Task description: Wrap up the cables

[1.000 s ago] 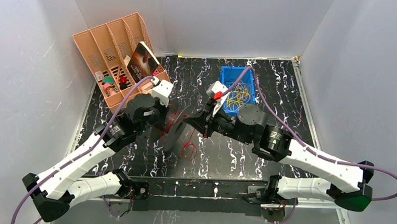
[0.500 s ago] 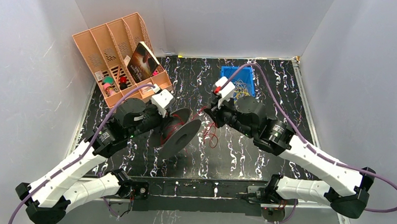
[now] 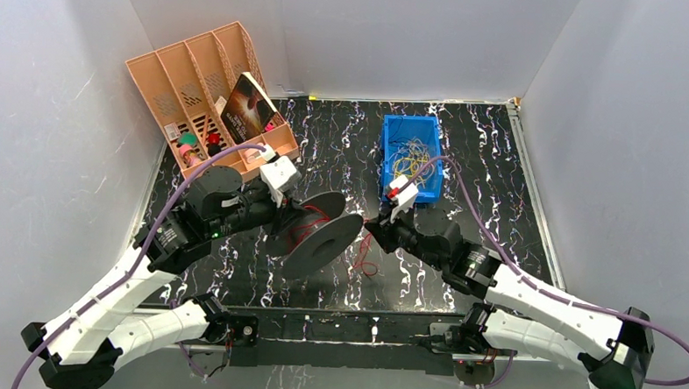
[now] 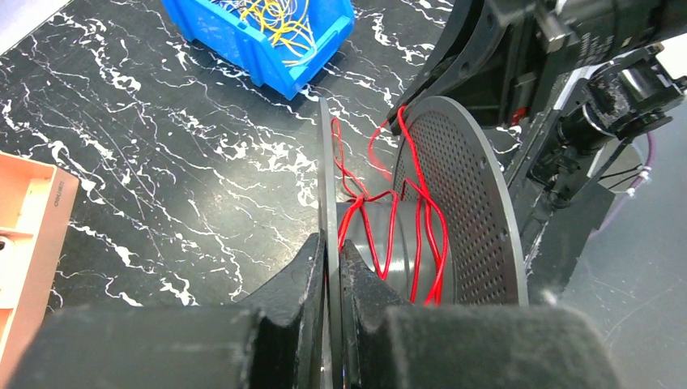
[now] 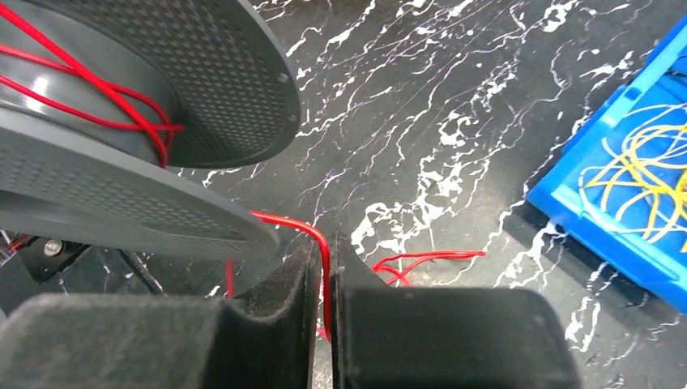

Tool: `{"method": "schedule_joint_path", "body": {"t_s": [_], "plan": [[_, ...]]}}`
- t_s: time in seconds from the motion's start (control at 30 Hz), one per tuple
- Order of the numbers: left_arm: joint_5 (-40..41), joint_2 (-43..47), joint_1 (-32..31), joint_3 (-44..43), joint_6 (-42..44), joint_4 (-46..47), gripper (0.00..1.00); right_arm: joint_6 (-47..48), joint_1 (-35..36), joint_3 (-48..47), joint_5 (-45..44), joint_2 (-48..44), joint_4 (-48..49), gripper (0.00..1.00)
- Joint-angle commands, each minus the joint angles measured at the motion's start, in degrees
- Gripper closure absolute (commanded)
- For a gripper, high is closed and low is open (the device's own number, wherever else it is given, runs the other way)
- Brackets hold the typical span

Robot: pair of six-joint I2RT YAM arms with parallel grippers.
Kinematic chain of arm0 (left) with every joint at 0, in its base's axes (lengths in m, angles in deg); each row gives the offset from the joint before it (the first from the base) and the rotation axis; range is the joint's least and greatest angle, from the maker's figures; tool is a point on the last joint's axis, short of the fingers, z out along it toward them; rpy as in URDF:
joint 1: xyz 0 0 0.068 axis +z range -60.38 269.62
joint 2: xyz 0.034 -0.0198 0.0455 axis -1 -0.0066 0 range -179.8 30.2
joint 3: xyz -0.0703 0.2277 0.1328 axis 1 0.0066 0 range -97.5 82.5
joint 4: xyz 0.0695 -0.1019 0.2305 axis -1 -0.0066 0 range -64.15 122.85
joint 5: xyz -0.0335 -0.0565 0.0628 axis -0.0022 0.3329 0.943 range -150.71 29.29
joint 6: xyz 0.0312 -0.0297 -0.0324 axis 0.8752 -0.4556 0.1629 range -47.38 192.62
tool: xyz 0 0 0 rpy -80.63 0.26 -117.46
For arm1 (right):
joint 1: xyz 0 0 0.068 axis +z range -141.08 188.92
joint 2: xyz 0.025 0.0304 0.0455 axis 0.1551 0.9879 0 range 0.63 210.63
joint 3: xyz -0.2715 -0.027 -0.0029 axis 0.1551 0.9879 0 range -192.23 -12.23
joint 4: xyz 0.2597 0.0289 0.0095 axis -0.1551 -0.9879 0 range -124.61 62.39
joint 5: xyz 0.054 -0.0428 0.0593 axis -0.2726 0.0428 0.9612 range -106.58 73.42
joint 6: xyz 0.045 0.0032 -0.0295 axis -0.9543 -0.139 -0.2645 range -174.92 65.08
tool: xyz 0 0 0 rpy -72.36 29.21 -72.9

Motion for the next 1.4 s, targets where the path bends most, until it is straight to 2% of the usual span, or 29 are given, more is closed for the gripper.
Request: {"method": "schedule_joint_path", "body": {"t_s": [0.0,0.3,0.53,0.8,1.1,1.37], "plan": [[-4.33,1.99,0.01,-5.45,-2.04,0.4,1.0,-4.44,-1.13,5.34,1.09,-2.24,12.01,0.82],[-5.31,1.25,0.0,-8.21,-3.59,0.77,1.0,-8.94,-1.3,12.55,5.09,-1.81,23.87,0.64],[-4.56,1.16,-0.01,-10.22,-5.17,1.73,1.0,-12.11,-1.48,15.22,7.21,0.34,31.0,0.54],[2.12,1.52,-0.01,-11.42,-6.26,3.14,1.0,-16.98,-1.57,18.43,10.44,-1.39,34.19,0.46],[3.1,1.13,-0.01,-12.19,-6.94,5.2,1.0,-21.92,-1.64,23.01,14.78,-4.79,32.49,0.44],[3.18,0.79,-0.01,-11.98,-8.03,5.9,1.0,-22.21,-1.7,23.89,19.0,-3.32,31.72,0.43]]}}
